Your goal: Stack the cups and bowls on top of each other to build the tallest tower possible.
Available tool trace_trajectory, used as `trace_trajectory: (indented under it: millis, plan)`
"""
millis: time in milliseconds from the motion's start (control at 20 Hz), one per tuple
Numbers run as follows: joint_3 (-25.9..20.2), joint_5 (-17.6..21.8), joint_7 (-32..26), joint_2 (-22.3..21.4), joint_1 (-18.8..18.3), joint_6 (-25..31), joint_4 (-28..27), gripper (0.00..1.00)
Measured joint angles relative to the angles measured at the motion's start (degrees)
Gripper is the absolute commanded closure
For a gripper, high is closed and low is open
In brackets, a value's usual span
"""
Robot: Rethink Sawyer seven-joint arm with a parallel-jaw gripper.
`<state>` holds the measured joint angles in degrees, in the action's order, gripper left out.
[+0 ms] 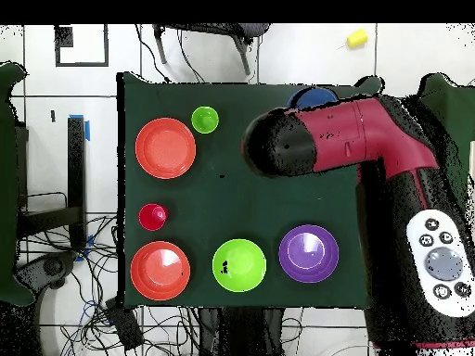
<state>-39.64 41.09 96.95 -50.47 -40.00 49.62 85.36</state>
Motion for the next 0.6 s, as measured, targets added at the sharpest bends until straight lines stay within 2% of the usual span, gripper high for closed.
trace_trajectory:
  millis: [350, 600]
  plan:
    - [1.17, 0.01, 0.0, 0.45, 0.94, 2.65, -1.55, 1.0]
    - [1.65, 0.01, 0.0, 2.33, 0.98, 3.05, -2.73, 1.0]
